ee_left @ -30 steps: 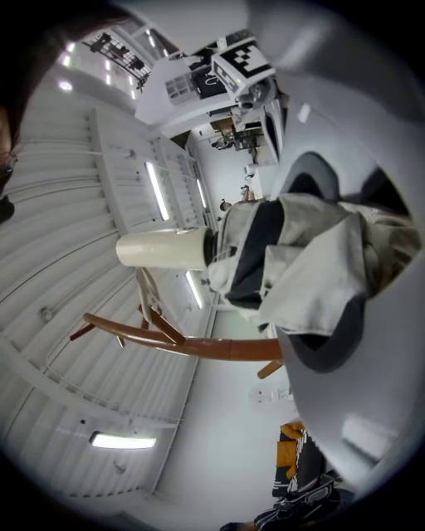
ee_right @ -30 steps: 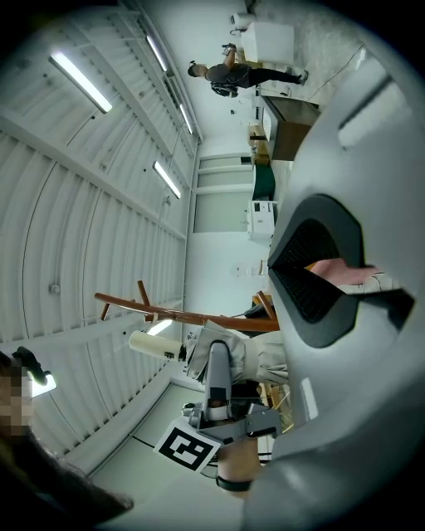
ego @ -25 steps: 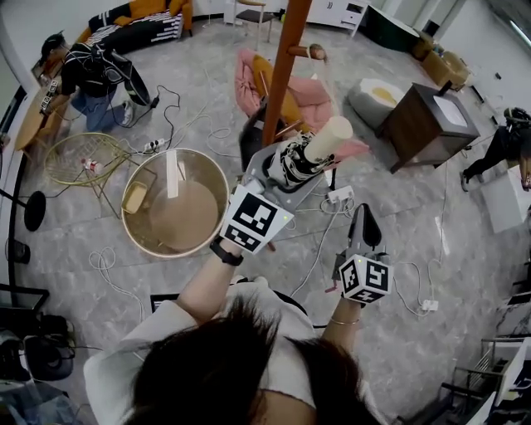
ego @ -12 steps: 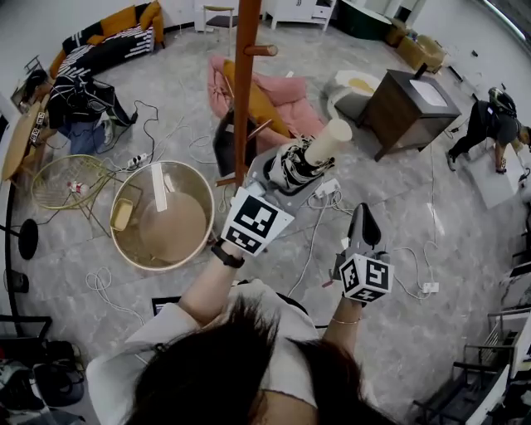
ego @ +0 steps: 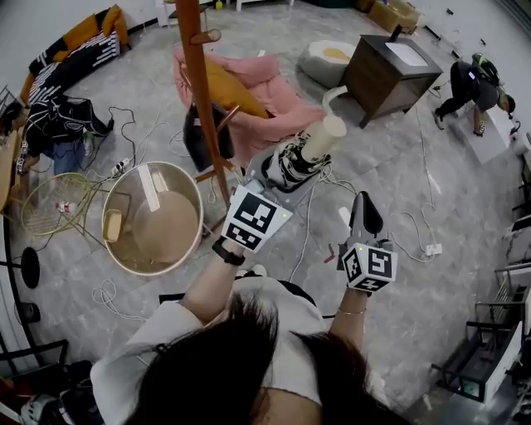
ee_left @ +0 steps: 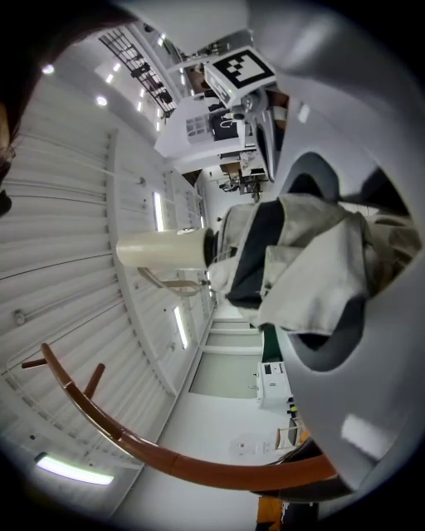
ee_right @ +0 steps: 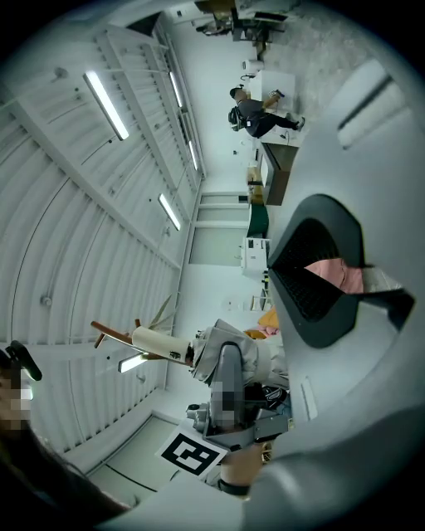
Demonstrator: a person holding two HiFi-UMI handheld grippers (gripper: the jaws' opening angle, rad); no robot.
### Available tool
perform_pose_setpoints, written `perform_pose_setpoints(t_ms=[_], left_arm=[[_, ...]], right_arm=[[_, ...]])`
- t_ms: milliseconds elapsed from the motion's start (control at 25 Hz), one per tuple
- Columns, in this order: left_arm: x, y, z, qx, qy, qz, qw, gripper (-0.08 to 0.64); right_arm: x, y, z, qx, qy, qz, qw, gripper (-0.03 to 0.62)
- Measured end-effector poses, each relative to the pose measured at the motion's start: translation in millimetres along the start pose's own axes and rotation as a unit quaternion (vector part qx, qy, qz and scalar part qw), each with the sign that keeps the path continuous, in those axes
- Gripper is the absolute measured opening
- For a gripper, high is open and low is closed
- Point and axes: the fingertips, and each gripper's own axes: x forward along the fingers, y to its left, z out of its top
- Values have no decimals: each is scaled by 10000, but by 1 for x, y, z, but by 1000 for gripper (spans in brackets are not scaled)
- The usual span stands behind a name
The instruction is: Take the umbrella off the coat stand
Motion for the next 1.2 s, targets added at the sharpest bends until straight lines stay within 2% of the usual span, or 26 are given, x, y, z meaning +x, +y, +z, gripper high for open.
perform_pose_setpoints(t_ms=[240, 400, 760, 1200], left_arm=[[11, -14, -27, -144, 212, -238, 9994, 337], [14, -19, -45, -291, 378, -327, 9983, 337], [9, -23, -92, -519, 808, -347, 9948, 336], [-3, -18, -133, -680, 1014, -301, 9921, 336]], right_arm=[[-6, -18, -21, -45, 283, -203, 9994, 3], [-7, -21, -33, -20, 447, -198, 9988, 3], [-8, -14, -62, 52, 669, -104, 9977, 3], [-16, -18, -91, 59, 962, -221, 9951, 3]])
